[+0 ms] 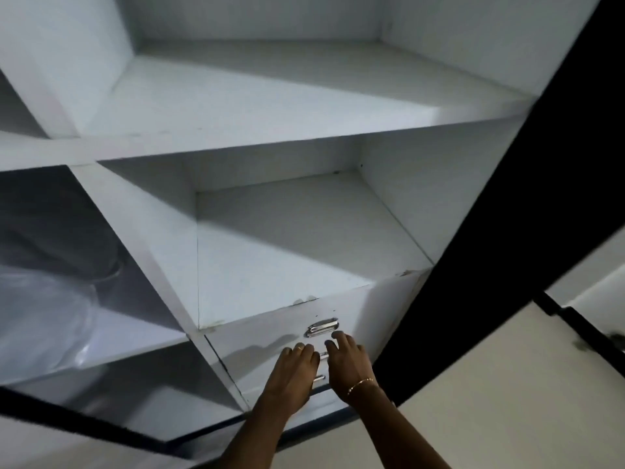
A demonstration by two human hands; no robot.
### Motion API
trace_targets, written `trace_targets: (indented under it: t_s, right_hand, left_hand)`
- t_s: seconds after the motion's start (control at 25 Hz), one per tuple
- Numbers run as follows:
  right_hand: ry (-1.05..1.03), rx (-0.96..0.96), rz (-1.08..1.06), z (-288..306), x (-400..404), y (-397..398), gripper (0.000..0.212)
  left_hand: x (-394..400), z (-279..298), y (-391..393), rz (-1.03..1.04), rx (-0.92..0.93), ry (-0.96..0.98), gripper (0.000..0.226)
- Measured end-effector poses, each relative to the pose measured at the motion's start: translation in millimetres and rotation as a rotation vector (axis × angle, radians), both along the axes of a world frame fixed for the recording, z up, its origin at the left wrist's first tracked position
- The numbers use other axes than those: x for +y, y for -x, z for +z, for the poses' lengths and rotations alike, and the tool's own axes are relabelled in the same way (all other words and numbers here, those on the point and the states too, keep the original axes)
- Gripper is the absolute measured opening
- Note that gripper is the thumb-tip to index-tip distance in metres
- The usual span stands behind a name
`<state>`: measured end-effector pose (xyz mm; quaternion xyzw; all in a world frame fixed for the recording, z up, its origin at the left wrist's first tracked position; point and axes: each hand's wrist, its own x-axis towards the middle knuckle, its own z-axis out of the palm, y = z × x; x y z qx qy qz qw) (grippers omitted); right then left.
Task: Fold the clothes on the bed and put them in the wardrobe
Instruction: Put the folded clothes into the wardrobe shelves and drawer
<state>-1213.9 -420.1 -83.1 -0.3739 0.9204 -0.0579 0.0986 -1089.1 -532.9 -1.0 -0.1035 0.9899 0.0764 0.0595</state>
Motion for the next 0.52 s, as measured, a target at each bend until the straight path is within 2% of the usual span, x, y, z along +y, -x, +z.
trace_targets:
  t_s: [0.12, 0.28, 0.4, 0.52]
  right_hand:
    - [-0.025, -0.035, 0.086, -39, 3, 6, 0.063]
    - [0.026, 0.010, 0.175, -72, -6, 30, 0.087]
    - [0.022, 0.086, 0.230, -84, -9, 45, 0.101]
    - [-0.036, 0.135, 0.239, -91, -12, 47, 0.095]
  left_hand:
    - [13, -38, 6, 0.080, -0.062, -0.041, 0.064]
    - [9, -71, 29, 0.217, -0.062, -0.001, 0.088]
    - [2, -79, 36, 0.258, -0.095, 0.054, 0.091]
    - [5, -77, 43, 0.292, -0.078, 0.062, 0.086]
